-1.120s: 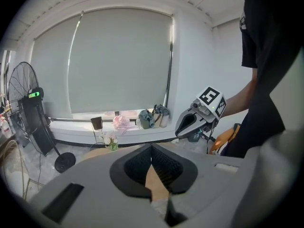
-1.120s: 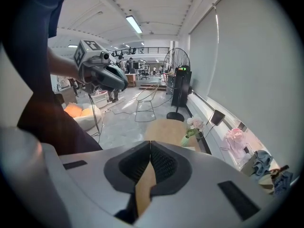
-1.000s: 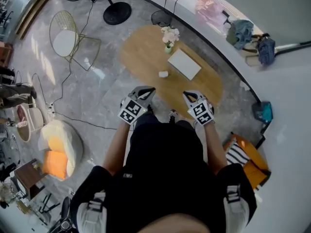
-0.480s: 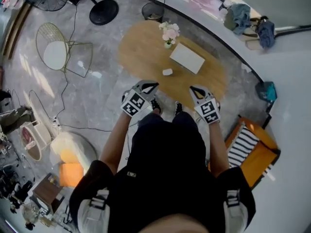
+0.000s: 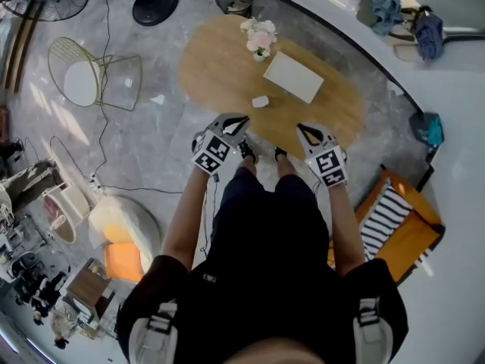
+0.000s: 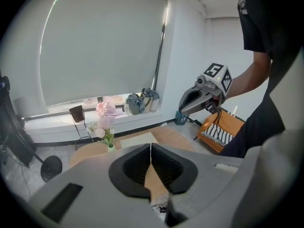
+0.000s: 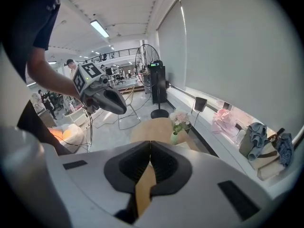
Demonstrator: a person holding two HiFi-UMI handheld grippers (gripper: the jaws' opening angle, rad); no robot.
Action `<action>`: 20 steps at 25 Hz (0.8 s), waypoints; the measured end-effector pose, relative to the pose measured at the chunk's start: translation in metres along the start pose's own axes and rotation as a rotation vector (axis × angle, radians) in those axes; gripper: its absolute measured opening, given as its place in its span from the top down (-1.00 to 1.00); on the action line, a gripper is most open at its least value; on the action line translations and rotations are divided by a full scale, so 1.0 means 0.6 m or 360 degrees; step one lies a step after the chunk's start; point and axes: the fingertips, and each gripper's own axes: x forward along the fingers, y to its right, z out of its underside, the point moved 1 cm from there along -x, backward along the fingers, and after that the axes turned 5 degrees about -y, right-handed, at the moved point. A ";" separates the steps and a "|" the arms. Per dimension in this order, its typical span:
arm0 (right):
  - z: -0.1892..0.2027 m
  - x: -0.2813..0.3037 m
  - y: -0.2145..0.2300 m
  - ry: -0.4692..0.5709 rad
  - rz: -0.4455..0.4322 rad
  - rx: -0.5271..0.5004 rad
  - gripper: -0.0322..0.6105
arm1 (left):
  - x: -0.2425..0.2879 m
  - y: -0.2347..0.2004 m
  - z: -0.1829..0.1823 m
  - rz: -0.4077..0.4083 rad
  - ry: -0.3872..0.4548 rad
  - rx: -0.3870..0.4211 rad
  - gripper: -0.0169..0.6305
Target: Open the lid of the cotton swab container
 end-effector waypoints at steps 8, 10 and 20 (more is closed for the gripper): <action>0.066 0.030 0.029 -0.0062 -0.0115 0.0002 0.91 | 0.109 -0.002 0.033 -0.0006 -0.0097 -0.0065 0.94; 0.085 0.043 0.029 -0.0070 -0.0122 0.0029 0.91 | 0.131 -0.007 0.054 -0.0004 -0.0142 -0.0062 0.94; 0.154 0.063 0.055 -0.0071 -0.0101 0.0165 0.91 | 0.265 -0.021 0.147 0.0042 -0.0360 0.0001 0.70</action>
